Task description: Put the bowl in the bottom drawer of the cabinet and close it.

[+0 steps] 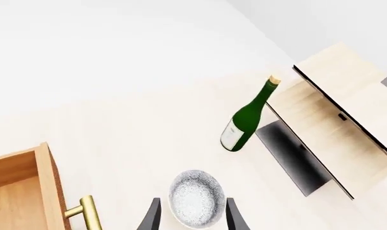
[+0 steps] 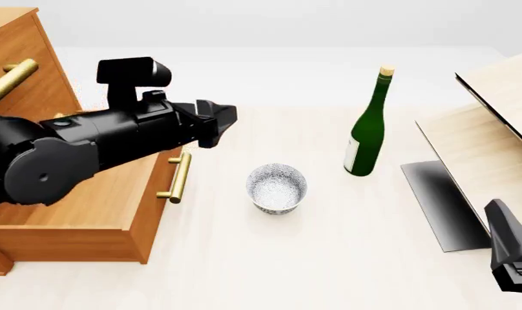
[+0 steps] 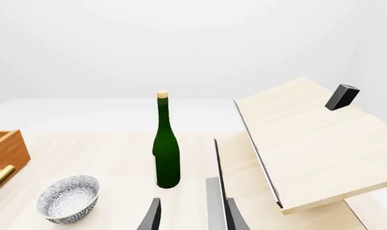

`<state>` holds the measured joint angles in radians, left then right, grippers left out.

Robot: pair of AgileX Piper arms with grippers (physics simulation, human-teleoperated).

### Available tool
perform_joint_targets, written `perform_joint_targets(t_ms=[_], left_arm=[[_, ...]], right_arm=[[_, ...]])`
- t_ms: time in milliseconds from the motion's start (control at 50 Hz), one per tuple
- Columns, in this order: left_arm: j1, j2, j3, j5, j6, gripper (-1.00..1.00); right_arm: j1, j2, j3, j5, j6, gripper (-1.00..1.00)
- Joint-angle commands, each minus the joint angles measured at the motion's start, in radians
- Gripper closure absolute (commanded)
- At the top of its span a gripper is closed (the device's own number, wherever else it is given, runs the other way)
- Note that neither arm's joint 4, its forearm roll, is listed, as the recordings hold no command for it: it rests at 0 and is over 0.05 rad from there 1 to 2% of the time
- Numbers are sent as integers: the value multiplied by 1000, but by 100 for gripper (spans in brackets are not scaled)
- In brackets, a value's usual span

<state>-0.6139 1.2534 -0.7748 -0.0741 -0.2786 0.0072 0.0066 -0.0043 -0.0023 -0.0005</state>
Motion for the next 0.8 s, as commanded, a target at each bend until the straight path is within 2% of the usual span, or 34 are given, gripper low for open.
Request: perform_joint_targets(t_ms=[20, 800], left_arm=[[-2, 68, -27, -18, -28, -100], [26, 279, -94, -56, -119, -100]], right_arm=[[0, 0, 0, 0, 0, -100], [0, 0, 0, 0, 0, -100]])
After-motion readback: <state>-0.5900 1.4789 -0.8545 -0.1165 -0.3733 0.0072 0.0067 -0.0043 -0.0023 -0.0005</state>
